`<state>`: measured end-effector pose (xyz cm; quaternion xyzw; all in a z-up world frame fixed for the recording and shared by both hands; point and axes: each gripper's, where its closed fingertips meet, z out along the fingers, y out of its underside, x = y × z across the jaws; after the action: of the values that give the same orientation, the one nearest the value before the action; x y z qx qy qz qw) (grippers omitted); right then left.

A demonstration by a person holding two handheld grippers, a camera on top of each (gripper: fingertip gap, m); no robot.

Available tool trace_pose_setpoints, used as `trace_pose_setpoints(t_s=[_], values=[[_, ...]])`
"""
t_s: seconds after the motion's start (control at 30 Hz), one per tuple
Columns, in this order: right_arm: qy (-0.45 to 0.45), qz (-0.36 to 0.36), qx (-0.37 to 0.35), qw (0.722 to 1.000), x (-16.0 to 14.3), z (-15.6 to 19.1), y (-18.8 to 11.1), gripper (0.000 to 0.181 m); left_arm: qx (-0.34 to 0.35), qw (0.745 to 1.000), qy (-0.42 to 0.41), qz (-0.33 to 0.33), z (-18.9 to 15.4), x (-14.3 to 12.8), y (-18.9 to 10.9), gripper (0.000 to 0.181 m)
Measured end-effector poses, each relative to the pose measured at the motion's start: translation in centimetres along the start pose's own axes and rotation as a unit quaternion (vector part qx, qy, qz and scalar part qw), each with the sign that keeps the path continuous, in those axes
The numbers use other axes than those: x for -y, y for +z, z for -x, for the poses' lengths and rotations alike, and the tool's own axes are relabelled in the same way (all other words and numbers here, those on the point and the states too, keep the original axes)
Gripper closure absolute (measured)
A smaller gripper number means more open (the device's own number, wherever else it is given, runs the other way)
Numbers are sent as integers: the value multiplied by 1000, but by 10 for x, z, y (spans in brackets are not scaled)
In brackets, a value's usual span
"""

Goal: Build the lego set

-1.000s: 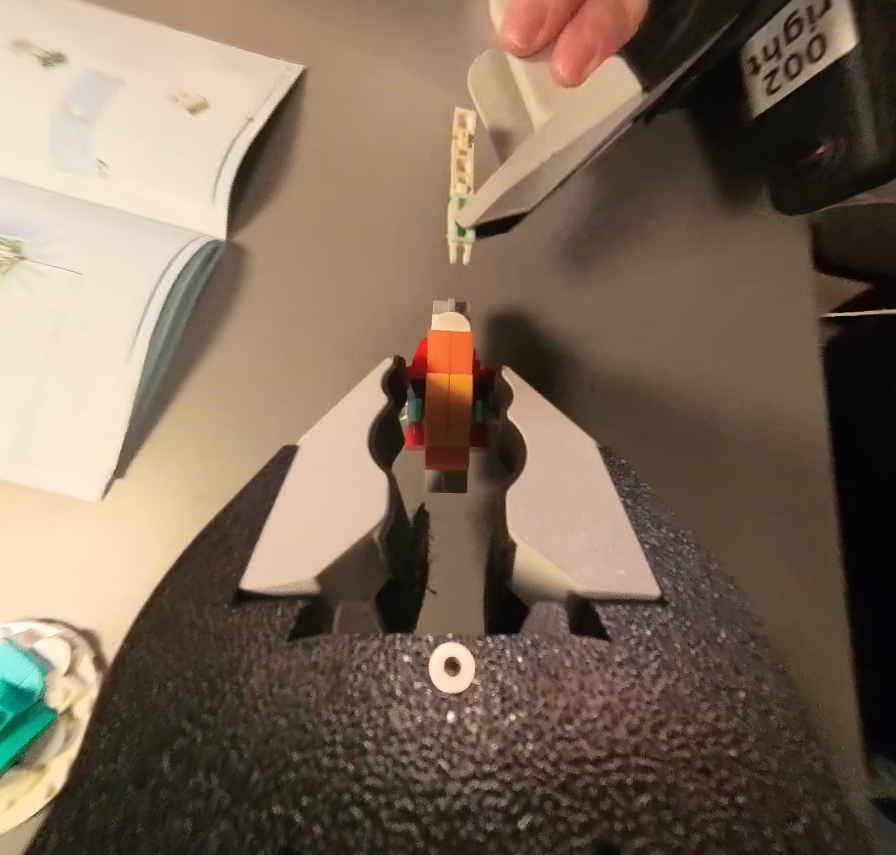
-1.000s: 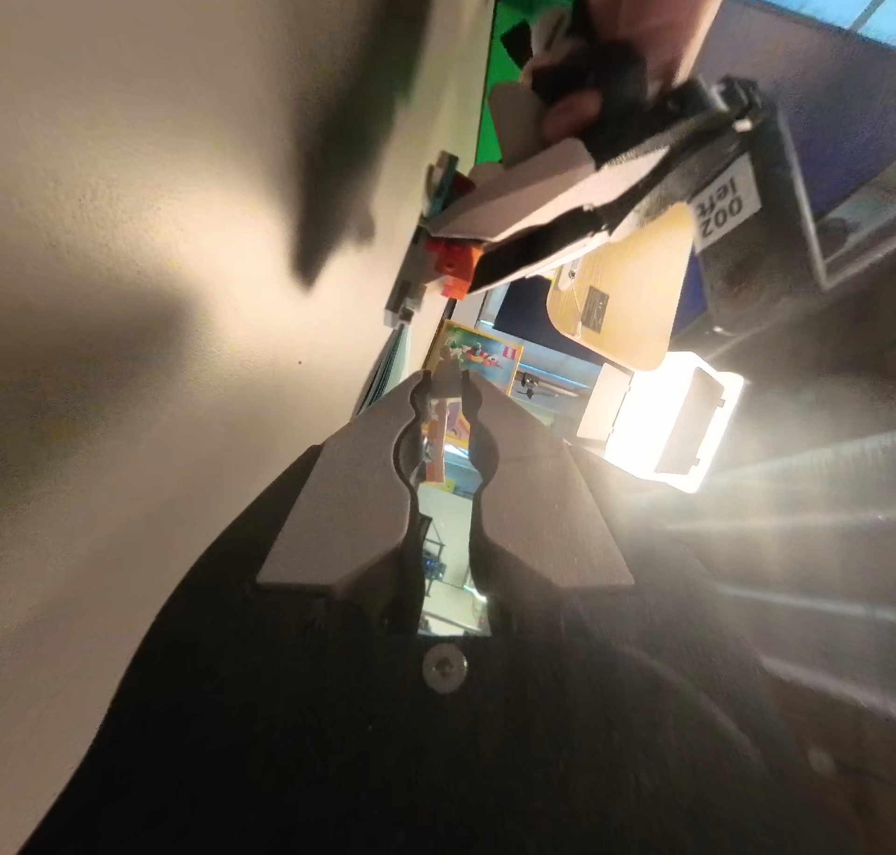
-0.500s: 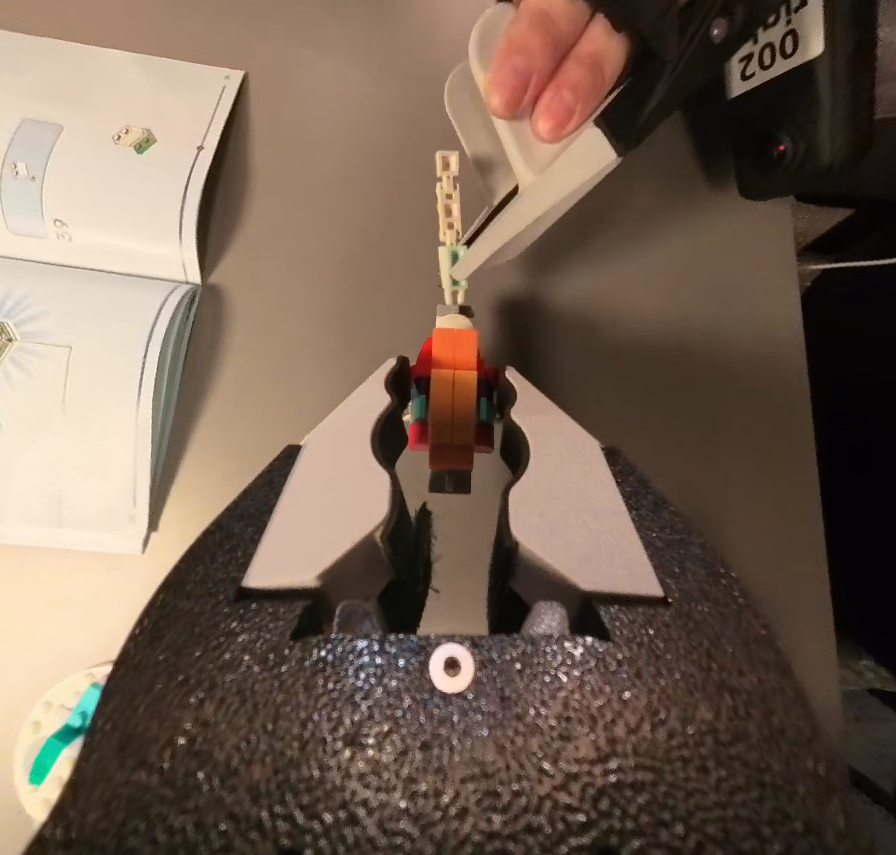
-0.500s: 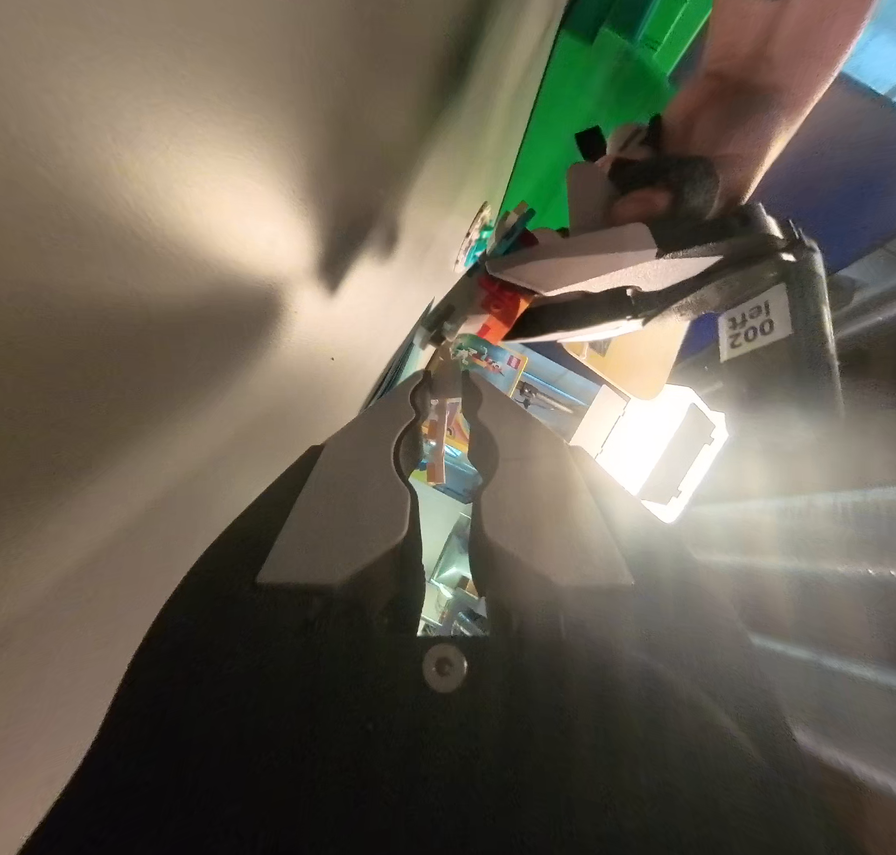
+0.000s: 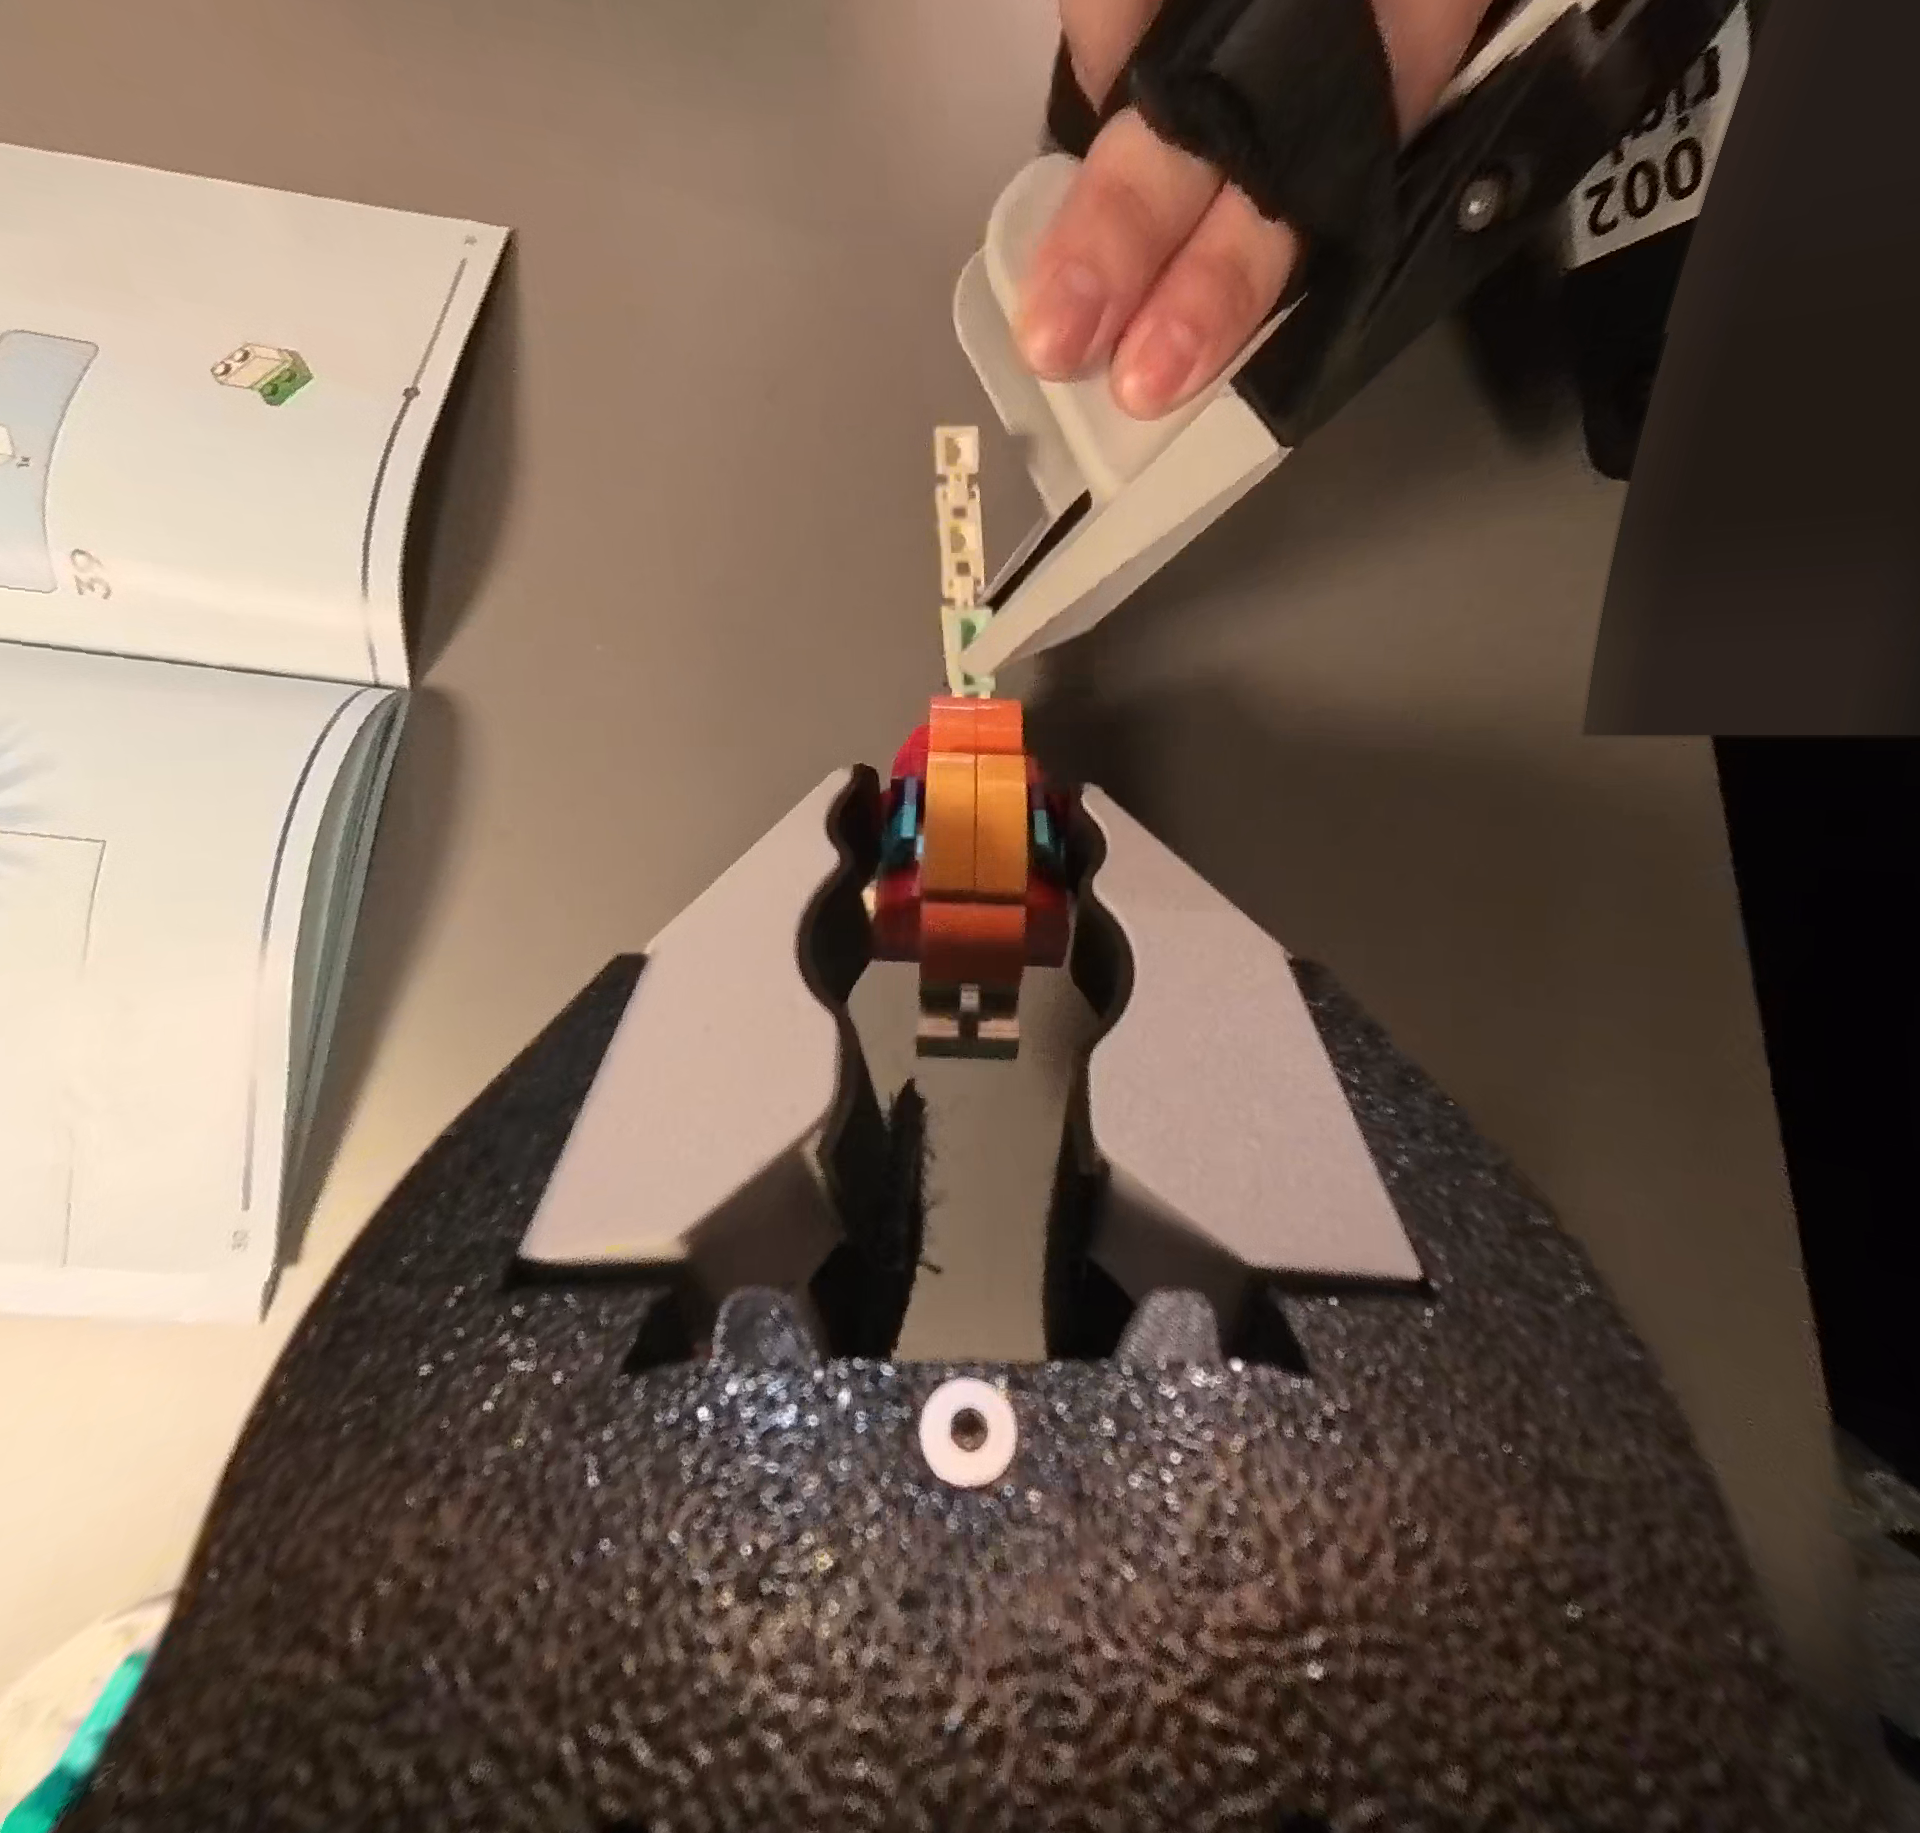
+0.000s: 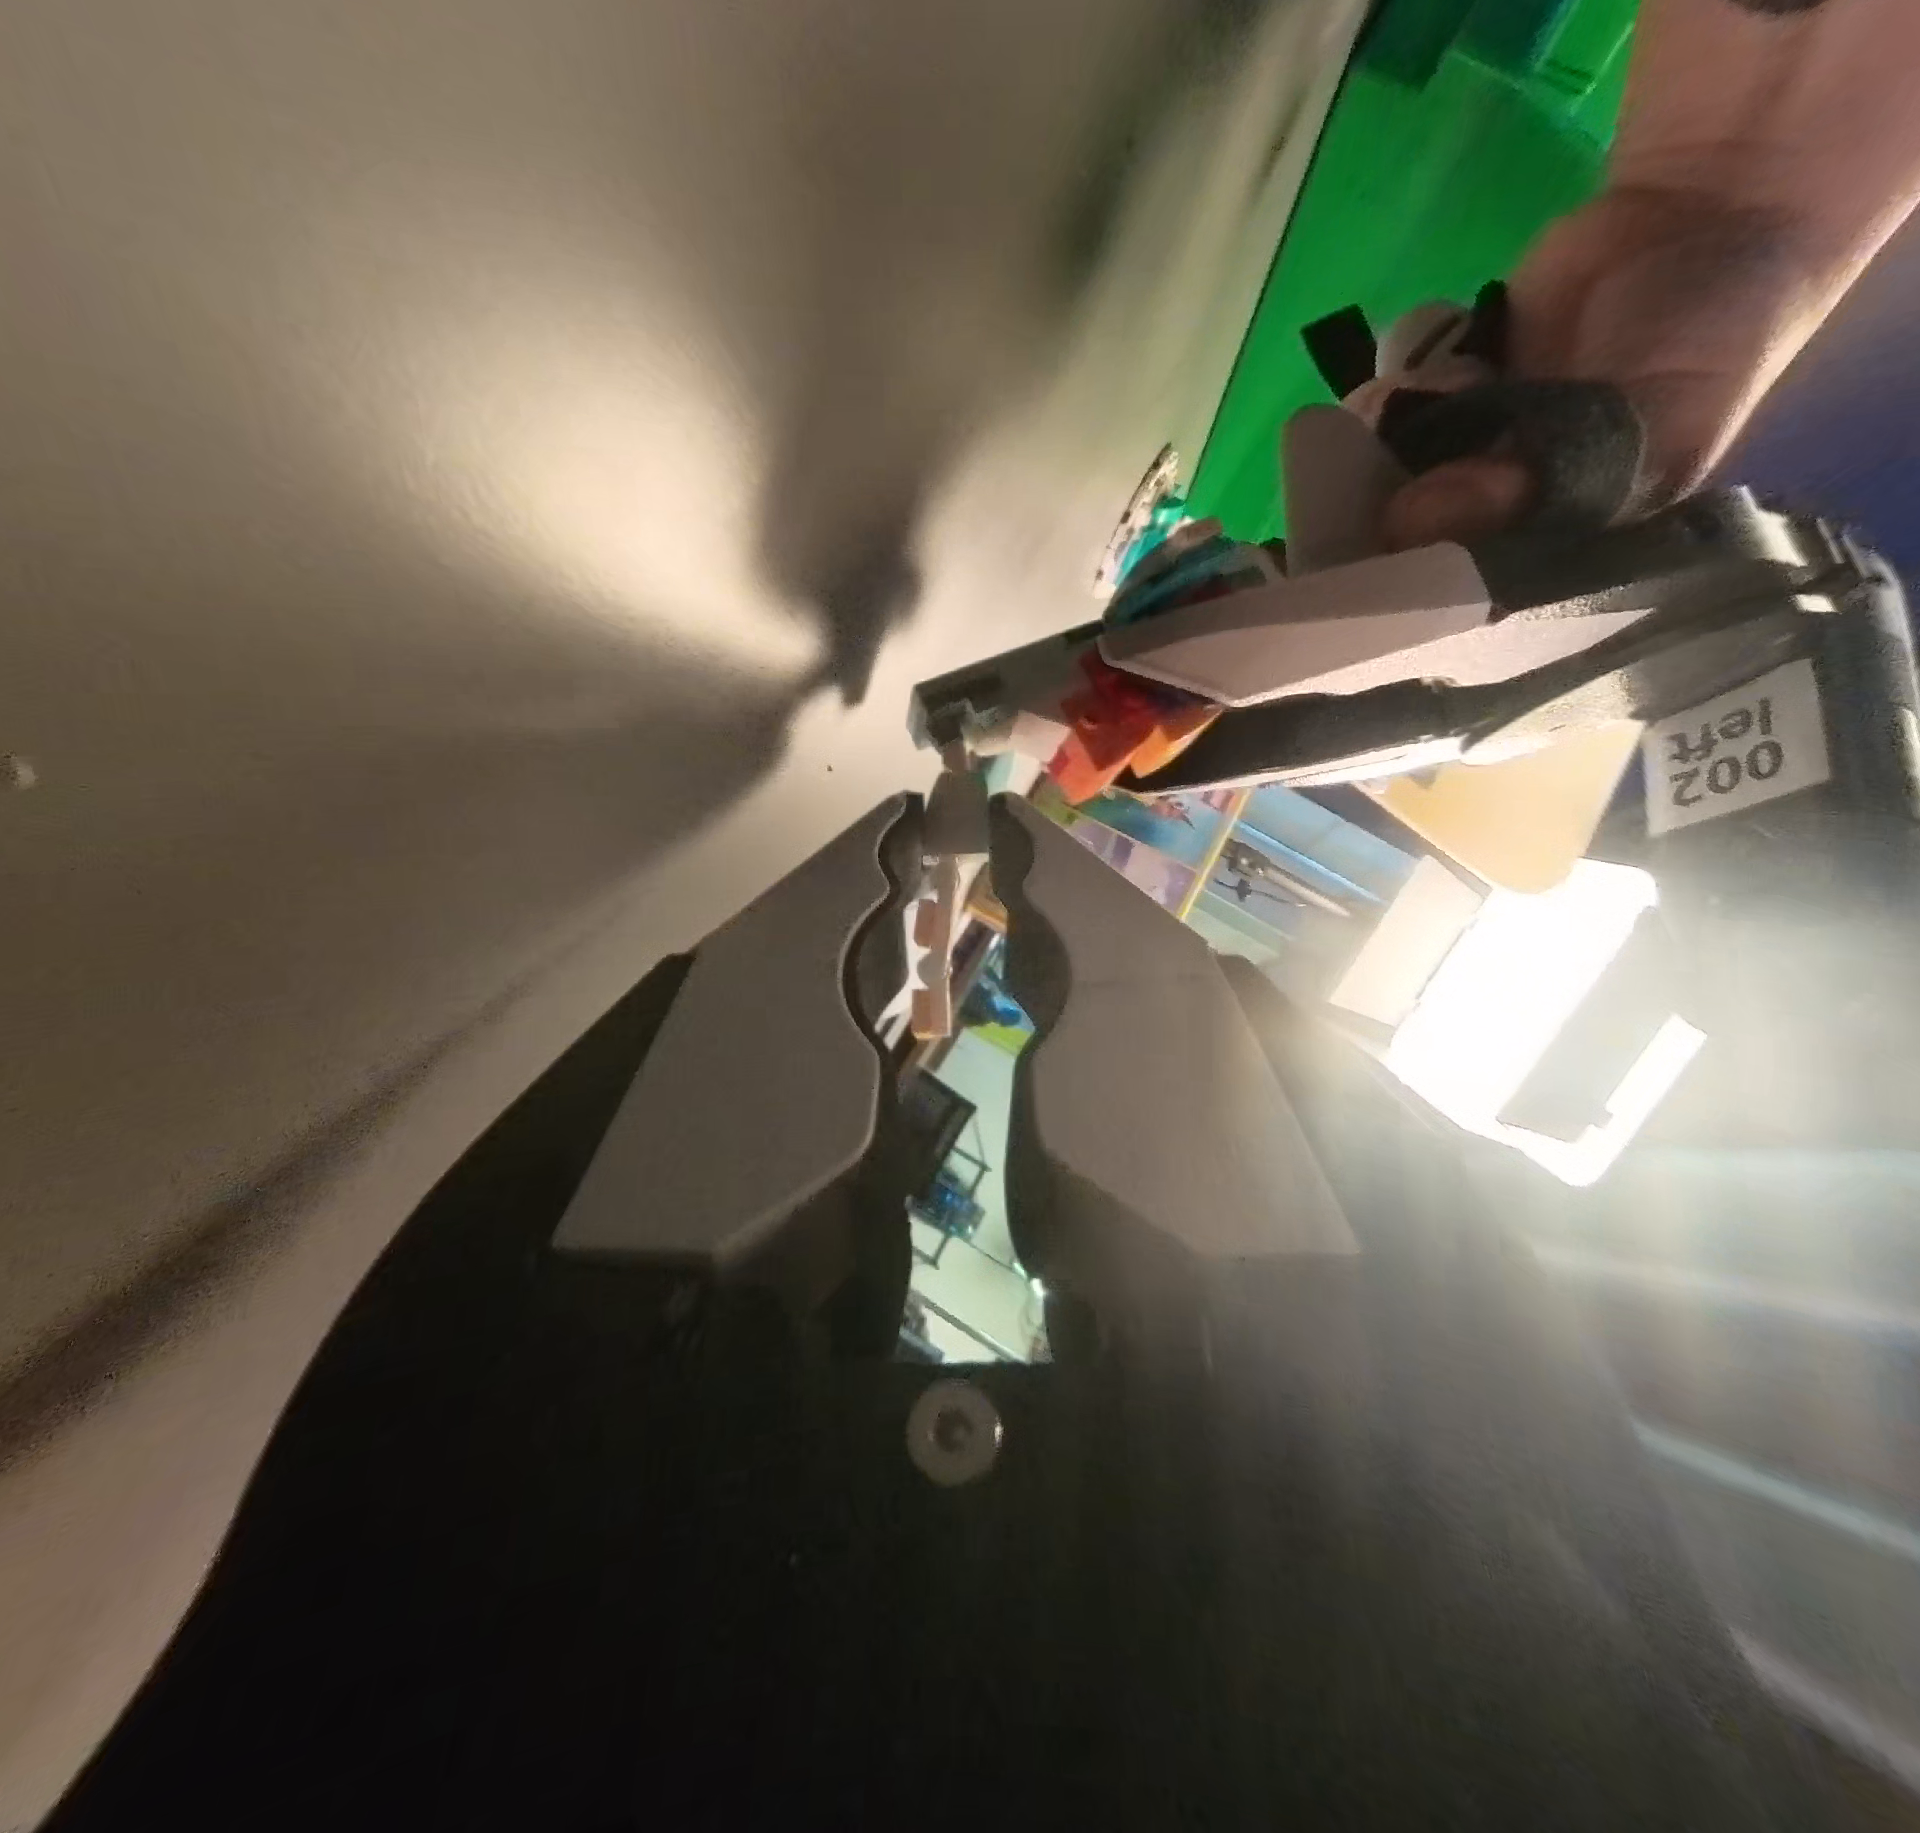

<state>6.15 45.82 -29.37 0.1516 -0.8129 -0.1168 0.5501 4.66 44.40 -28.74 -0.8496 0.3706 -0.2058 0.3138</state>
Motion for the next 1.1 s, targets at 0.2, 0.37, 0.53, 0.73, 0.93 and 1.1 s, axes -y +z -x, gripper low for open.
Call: trace_pose_setpoints(t_s=[0.2,0.37,0.53,0.73,0.93,1.1], values=[[20,2,14,1000,0,6,4,171,-1,1000,-5,-6,3,-3,4,149],[28,-1,19,999,3,5,7,171,-14,1000,-11,-23,1,3,2,150],[40,2,19,999,2,5,8,171,-12,1000,-13,-22,1,2,2,150],[46,14,20,999,0,6,9,171,-5,1000,-8,-23,2,3,2,150],[50,25,18,998,0,5,9,170,-6,999,-10,-31,1,5,2,151],[51,34,11,998,-1,6,9,171,-19,998,-19,-57,0,8,3,151]])
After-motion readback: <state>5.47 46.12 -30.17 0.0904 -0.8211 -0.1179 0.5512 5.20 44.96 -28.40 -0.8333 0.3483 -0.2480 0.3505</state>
